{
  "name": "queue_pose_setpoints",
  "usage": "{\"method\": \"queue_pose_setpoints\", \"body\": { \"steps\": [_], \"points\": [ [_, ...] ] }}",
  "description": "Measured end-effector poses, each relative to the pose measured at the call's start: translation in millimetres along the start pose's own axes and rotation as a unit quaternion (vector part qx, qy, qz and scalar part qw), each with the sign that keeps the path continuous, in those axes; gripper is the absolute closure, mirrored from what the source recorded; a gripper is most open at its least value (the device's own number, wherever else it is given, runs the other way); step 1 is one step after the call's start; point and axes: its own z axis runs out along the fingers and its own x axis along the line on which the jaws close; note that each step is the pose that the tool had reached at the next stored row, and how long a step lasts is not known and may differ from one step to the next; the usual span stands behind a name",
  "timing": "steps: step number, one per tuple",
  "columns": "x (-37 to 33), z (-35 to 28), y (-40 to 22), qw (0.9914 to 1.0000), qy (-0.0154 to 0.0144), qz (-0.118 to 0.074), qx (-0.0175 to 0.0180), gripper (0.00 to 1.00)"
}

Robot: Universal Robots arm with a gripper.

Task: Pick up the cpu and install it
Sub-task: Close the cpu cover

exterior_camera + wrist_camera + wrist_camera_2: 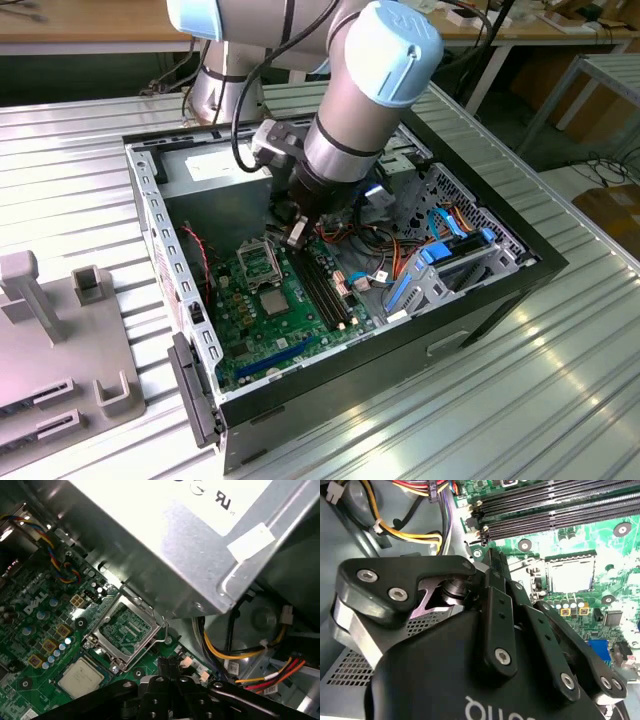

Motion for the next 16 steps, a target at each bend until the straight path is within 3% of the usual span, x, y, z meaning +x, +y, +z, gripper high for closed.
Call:
{"method": "queue_pose_setpoints", "body": {
  "steps": [1, 5, 7, 10, 15, 16],
  "points": [
    [-1.8, 0.9, -1.6, 0.99967, -0.0019, -0.025, -0.0075, 0.89],
    [-3.5, 1.4, -1.9, 0.9996, -0.003, -0.027, -0.009, 0.89],
    [-3.9, 1.7, -2.0, 0.99913, -0.0014, -0.04, -0.0105, 0.89],
    [-3.8, 2.3, -2.1, 0.99764, 0.0024, -0.067, -0.0129, 0.89],
    [-3.8, 3.7, -2.2, 0.99414, 0.0074, -0.107, -0.0168, 0.89],
    [-5.2, 4.7, -1.6, 0.99364, 0.0072, -0.111, -0.0178, 0.89]
  ]
}}
